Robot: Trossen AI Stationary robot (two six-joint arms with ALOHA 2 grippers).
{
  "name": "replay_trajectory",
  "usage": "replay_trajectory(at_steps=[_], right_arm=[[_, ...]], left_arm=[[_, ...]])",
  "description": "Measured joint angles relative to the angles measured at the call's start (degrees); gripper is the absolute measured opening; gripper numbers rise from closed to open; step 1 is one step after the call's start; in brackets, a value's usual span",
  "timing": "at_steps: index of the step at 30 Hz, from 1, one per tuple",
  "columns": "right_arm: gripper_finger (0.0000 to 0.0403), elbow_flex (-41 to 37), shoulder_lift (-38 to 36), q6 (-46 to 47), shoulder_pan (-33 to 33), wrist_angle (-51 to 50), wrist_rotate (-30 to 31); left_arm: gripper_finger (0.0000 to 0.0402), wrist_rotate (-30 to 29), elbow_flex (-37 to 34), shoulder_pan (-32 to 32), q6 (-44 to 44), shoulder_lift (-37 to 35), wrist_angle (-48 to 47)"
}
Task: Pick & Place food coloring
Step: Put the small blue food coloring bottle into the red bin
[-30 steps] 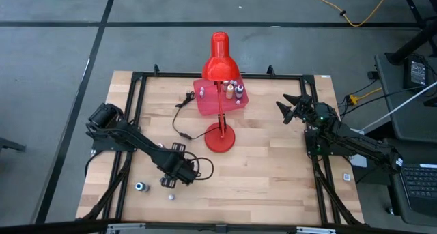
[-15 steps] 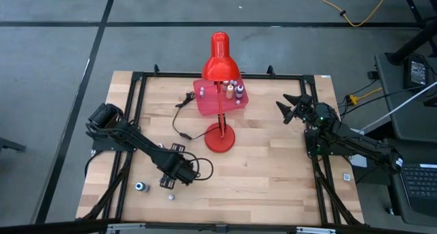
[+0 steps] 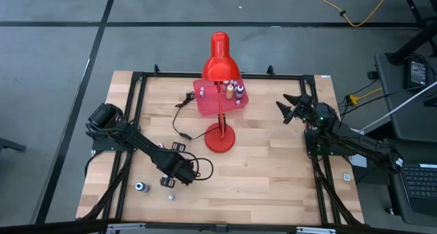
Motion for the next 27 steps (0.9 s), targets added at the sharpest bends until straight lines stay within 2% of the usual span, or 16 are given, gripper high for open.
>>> replay_trajectory(at_steps=[12,20,27], right_arm=[[0.0306,0.0,0.0,0.1,0.0,0.0,0.0],[0.0306,0.0,0.0,0.0,0.0,0.0,0.0],[0.0306,0.0,0.0,0.1,0.0,0.0,0.0]], left_arm=[[0.0054,1.7,-0.1,1.5,0.9,-1.7,-0.8],[0.0053,2.3,-0.1,7.6,0.6,-10.6,-1.1],[0.0053,0.9,-0.1,15.9,0.3,-20.9,-1.1]])
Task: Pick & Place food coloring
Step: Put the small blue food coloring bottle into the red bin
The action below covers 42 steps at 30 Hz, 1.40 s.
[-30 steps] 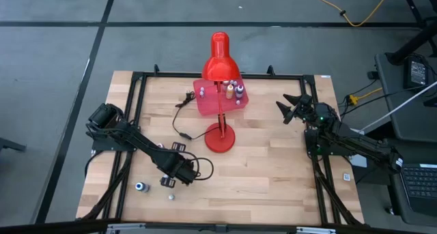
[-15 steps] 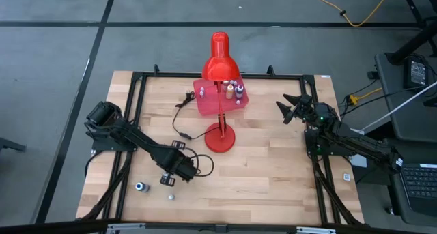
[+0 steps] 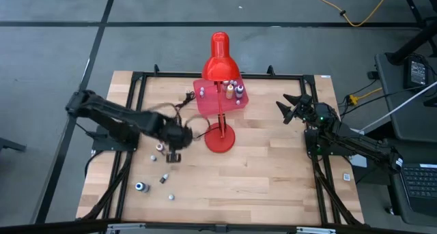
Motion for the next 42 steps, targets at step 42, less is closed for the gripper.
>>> replay_trajectory(at_steps=[42], right_arm=[[0.0306,0.0,0.0,0.0,0.0,0.0,0.0]], left_arm=[[0.0051,-0.1,33.5,47.6,8.2,31.3,-1.1]])
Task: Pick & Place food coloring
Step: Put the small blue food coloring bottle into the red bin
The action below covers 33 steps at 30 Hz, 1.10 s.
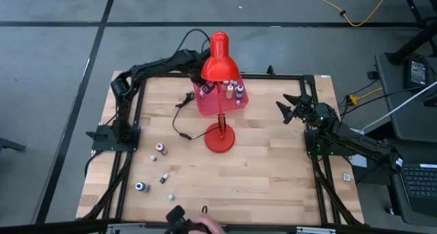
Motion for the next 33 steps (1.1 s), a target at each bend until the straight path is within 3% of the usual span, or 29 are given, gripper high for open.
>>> replay_trajectory(at_steps=[16,33], right_arm=[[0.0306,0.0,0.0,0.0,0.0,0.0,0.0],[0.0306,0.0,0.0,0.0,0.0,0.0,0.0]], left_arm=[[0.0050,1.4,0.1,-0.1,26.1,3.0,4.4],[0.0050,1.1,0.0,-3.2,31.0,11.3,2.4]])
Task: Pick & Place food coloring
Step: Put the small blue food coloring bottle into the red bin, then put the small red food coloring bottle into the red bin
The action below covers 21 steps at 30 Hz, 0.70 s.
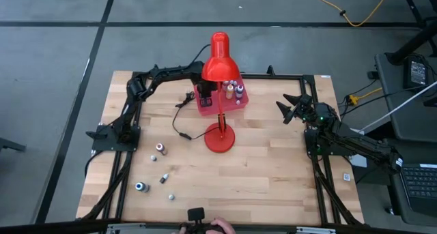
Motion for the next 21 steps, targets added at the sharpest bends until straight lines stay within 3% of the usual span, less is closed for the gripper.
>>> replay_trajectory(at_steps=[4,21], right_arm=[[0.0306,0.0,0.0,0.0,0.0,0.0,0.0],[0.0306,0.0,0.0,0.0,0.0,0.0,0.0]], left_arm=[[0.0059,-0.3,0.0,0.0,0.0,0.3,-0.2],[0.0170,-1.4,0.0,-0.7,-1.9,-0.5,-1.4]])
